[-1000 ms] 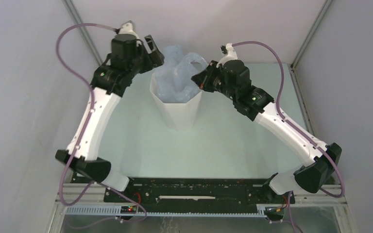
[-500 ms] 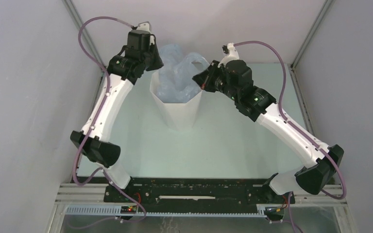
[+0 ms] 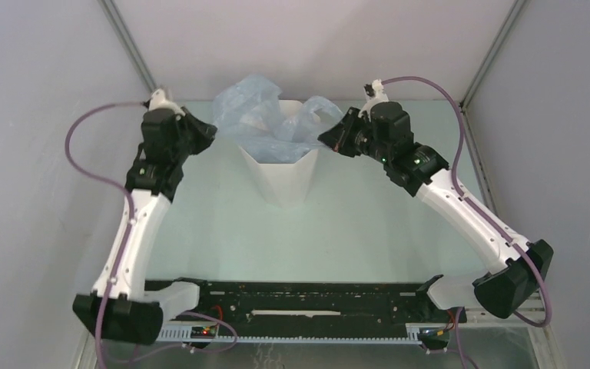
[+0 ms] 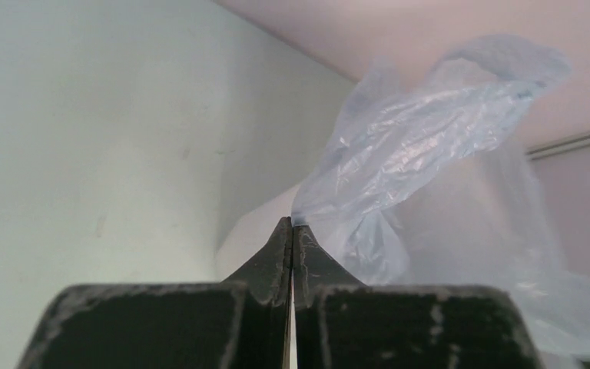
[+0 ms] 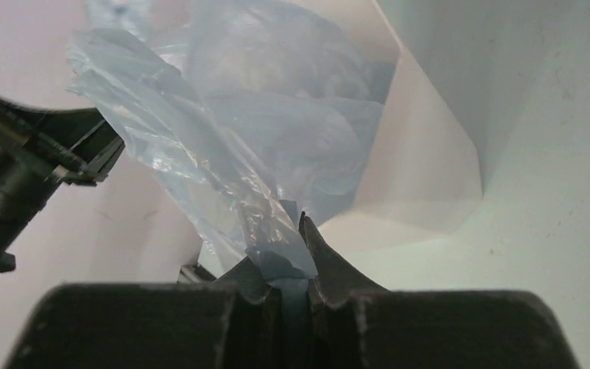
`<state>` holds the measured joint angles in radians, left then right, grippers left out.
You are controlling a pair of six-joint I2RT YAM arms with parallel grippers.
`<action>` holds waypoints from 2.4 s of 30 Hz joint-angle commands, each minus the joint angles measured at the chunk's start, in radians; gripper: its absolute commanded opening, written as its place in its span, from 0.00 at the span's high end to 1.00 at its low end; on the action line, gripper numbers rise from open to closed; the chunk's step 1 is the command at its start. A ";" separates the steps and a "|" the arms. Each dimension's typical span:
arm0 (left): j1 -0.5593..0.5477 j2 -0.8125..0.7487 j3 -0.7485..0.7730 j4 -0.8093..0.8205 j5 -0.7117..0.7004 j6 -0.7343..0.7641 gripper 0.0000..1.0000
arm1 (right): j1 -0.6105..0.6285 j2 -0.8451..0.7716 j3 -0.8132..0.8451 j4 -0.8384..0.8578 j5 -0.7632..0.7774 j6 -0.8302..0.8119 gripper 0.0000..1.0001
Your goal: Put the trash bags into the trash bin
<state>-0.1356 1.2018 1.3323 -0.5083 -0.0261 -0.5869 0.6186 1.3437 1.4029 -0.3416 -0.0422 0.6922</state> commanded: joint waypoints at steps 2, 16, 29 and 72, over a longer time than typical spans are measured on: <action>0.061 -0.180 -0.278 0.365 0.204 -0.236 1.00 | -0.062 -0.023 -0.019 -0.046 -0.186 0.041 0.83; 0.067 -0.371 -0.511 0.372 0.288 -0.326 1.00 | -0.114 -0.047 -0.064 -0.168 -0.384 -0.026 0.45; 0.084 -0.418 -0.459 0.098 0.192 -0.183 1.00 | -0.185 -0.017 -0.072 -0.185 -0.436 -0.142 0.90; 0.130 -0.107 -0.009 -0.109 0.141 0.068 0.01 | -0.223 -0.002 -0.047 -0.009 -0.548 -0.003 0.02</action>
<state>-0.0189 1.0500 1.2884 -0.6437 0.1074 -0.5480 0.3988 1.2694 1.3628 -0.5423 -0.4942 0.4114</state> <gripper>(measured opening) 0.996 0.991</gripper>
